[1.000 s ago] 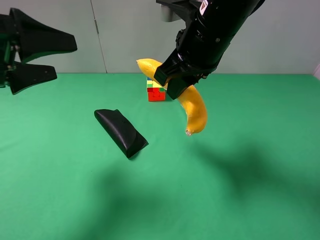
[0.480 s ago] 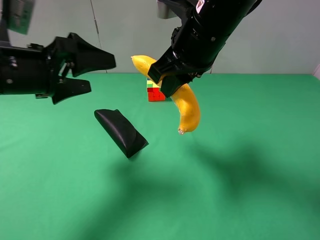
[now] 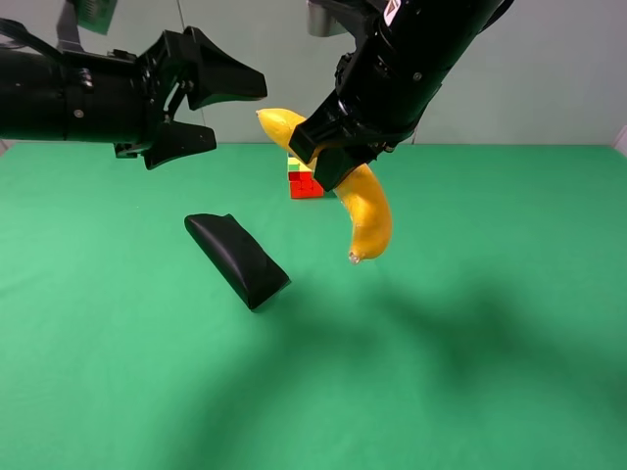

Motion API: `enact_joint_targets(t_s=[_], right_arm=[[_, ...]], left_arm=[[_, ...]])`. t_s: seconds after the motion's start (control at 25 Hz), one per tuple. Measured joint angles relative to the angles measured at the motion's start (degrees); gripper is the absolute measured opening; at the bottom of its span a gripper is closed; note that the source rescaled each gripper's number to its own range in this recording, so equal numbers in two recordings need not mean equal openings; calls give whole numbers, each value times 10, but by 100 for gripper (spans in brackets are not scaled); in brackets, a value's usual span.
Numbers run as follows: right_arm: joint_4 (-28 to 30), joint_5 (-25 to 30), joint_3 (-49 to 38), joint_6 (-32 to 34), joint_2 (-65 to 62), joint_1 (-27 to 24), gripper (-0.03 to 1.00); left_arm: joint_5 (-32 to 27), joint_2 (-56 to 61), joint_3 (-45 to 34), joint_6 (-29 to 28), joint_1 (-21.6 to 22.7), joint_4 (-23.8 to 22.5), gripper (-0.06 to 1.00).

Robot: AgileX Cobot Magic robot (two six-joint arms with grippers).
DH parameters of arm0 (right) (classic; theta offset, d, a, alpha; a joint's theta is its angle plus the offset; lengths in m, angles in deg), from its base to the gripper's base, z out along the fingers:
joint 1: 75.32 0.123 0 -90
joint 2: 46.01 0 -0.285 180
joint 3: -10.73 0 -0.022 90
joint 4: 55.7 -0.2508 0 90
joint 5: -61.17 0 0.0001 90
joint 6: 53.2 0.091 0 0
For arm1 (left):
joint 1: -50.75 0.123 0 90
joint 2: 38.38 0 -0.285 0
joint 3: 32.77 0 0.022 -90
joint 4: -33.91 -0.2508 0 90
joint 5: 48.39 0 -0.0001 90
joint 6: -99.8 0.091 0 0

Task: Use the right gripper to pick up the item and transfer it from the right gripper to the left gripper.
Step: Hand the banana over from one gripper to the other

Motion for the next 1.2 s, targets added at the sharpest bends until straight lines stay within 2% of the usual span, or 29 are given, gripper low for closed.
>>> enact_joint_targets(t_s=[0.32,0.6,0.96,1.2], right_arm=[[-4,0,0,0,0,0,0],[-14,0,0,0,0,0,0],[-35,5,0,-2,0,0,0],[-37,6,0,-4,0,0,0]], left_arm=[[-25,-41,34,-4,-14,0,95],[6,-65,64,-4,-64,0,95],[17,-93,78,-17,-67,0,94],[20,-100,83,-50,-90,1,88]])
